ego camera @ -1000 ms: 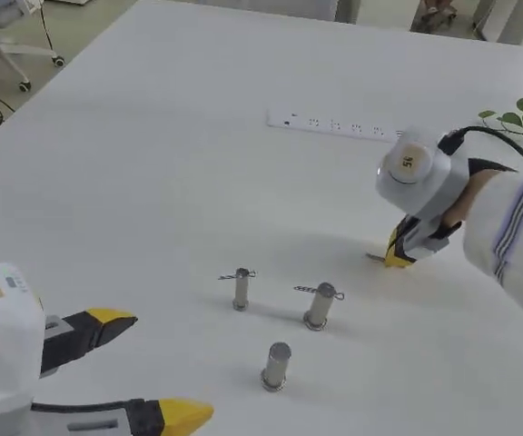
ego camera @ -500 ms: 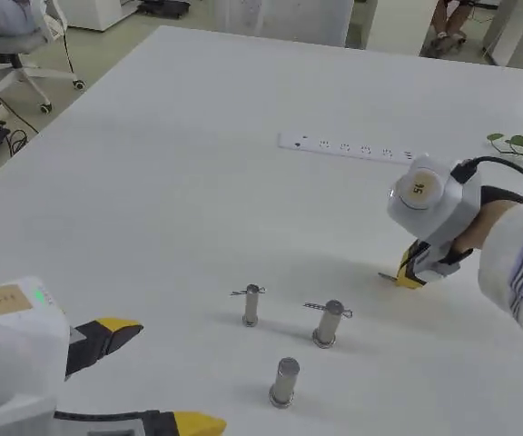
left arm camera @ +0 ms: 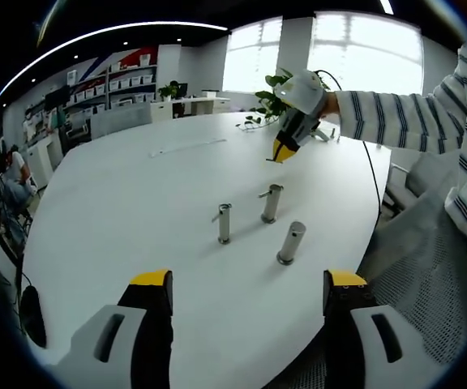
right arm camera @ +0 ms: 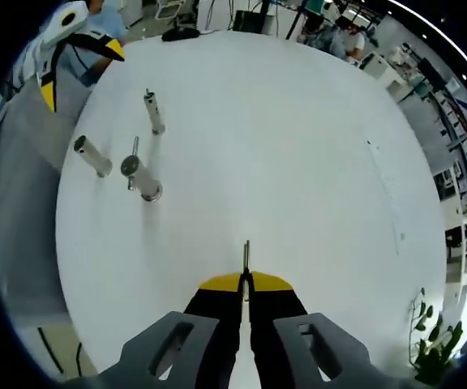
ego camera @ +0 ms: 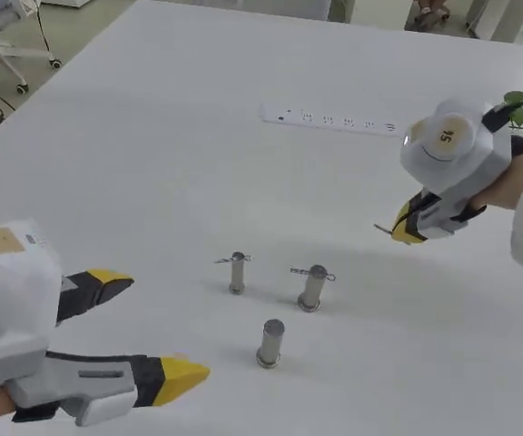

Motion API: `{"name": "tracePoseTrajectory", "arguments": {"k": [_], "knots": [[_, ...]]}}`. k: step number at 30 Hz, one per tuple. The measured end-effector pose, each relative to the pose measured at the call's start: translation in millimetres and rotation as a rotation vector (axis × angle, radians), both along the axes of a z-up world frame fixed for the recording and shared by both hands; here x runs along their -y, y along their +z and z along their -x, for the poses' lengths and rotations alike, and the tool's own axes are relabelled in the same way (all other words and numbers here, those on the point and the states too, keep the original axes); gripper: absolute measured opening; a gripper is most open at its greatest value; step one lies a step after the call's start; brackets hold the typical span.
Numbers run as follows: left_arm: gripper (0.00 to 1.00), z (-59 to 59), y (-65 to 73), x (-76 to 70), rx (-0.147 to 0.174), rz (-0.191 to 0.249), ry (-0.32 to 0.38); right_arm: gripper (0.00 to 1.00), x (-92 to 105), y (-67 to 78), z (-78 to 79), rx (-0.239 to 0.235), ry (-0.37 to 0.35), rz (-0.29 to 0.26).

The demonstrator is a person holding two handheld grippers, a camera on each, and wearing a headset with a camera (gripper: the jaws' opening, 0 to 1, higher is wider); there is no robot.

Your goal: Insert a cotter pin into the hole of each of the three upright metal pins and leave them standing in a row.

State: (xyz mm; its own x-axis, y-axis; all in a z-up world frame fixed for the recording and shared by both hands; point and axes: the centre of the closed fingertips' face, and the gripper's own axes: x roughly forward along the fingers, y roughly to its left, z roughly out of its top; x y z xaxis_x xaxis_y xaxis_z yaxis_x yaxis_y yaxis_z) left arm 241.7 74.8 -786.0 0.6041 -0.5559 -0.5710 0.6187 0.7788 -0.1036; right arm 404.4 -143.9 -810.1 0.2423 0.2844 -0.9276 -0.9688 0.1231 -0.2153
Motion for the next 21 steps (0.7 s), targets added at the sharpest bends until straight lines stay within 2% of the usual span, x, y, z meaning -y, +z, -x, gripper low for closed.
{"name": "tracePoseTrajectory", "arguments": {"k": [7, 9, 13, 16, 19, 21], "knots": [[0.74, -9.1, 2.6, 4.6, 0.009, -0.011, -0.038, 0.02, -9.1, 21.0, 17.1, 0.051, 0.020, -0.036], [0.73, -11.0, 3.5, 6.7, 0.012, -0.008, -0.049, 0.02, -10.1, 24.9, 13.1, 0.068, 0.028, -0.047], [0.72, -13.6, 2.8, 10.8, 0.011, -0.015, -0.076, 0.02, -17.1, 36.5, 24.0, 0.111, 0.047, -0.060], [0.72, -16.9, 3.8, 12.2, 0.005, -0.011, -0.080, 0.02, -21.1, 41.9, 24.5, 0.135, 0.056, -0.077], [0.70, -21.5, 8.2, 15.0, 0.029, -0.007, -0.094, 0.02, -28.3, 47.9, 32.6, 0.165, 0.083, -0.083], [0.66, -25.0, 12.9, 18.2, 0.064, -0.002, -0.113, 0.02, -31.9, 50.4, 37.2, 0.177, 0.091, -0.088]]}}
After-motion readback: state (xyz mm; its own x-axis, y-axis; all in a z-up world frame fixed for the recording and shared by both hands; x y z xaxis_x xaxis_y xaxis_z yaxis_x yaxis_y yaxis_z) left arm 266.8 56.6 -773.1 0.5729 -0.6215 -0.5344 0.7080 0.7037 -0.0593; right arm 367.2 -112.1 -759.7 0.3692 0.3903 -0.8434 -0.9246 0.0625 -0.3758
